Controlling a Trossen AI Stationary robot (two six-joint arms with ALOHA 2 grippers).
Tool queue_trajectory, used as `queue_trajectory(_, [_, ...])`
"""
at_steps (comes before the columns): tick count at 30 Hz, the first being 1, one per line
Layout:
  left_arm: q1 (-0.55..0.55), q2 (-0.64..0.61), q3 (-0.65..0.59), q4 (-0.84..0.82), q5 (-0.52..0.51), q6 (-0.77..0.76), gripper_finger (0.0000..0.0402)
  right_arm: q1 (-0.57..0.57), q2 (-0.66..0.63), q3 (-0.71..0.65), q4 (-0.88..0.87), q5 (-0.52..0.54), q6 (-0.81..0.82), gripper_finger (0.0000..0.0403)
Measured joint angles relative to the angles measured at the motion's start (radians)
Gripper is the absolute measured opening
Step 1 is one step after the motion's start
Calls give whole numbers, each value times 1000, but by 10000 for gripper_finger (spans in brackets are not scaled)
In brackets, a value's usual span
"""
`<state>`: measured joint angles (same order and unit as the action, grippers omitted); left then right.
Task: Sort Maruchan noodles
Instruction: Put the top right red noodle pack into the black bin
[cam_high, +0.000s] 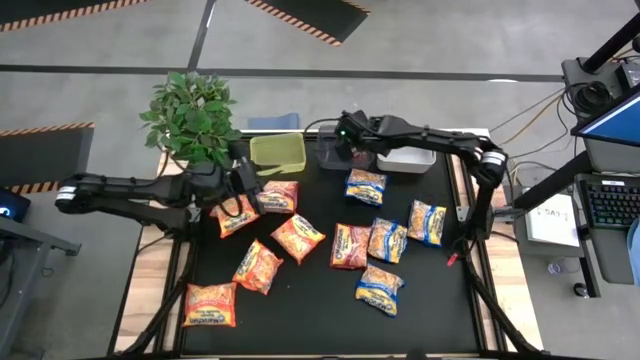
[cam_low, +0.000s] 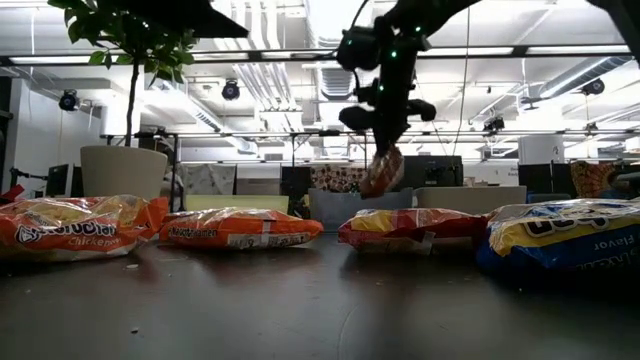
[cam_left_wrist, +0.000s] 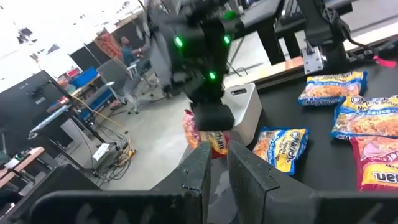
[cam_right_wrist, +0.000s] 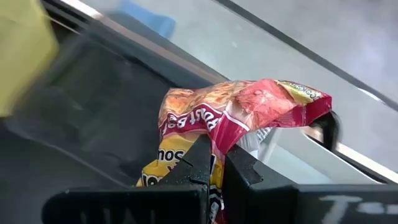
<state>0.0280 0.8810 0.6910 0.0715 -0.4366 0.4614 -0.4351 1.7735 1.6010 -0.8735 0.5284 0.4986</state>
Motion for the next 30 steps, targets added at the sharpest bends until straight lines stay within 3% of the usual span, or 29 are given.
queue_trajectory(13, [0,-176,-64,-7,1,4,37,0,100,24,-62,76,15,9])
queue_trajectory(30, [0,-165,-65,-6,2,27,37,0,195,24,-34,129,-39,9])
